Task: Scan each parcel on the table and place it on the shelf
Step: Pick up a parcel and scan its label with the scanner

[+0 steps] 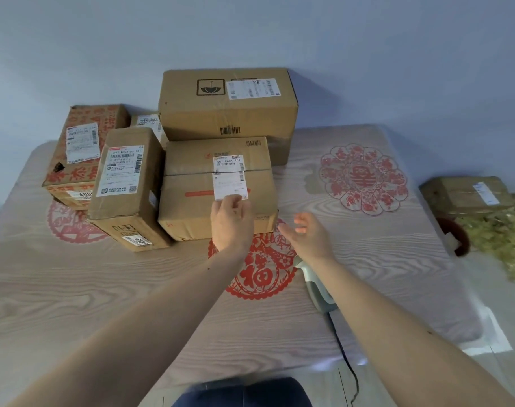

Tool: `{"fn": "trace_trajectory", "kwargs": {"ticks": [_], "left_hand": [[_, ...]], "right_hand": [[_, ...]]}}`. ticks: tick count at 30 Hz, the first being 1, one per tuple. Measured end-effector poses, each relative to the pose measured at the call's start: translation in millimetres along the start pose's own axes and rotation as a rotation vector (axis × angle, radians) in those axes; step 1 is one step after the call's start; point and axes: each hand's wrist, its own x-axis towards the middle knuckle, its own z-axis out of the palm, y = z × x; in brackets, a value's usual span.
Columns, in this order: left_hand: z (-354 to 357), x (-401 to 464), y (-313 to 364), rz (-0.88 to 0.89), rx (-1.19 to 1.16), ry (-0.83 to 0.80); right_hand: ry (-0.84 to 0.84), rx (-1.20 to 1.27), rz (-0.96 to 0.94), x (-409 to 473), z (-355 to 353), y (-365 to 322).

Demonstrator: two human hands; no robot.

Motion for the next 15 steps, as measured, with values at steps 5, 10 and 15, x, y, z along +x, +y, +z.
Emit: {"fn": "trace_trajectory", "kwargs": {"ticks": [5, 10, 15], "left_hand": [[-17, 29, -16, -0.044, 0.332, 0.12], [-24, 39, -37, -0.109, 0.485, -0.08], [-17, 26, -31, -0.104, 0.515, -0.121]], "right_hand": [[-0.219, 0.088, -0.053, 16, 13, -33], [-0.188, 0.128, -0.046, 22, 15, -40], [-0.136, 0.135, -0.013, 25, 12, -28]]}}
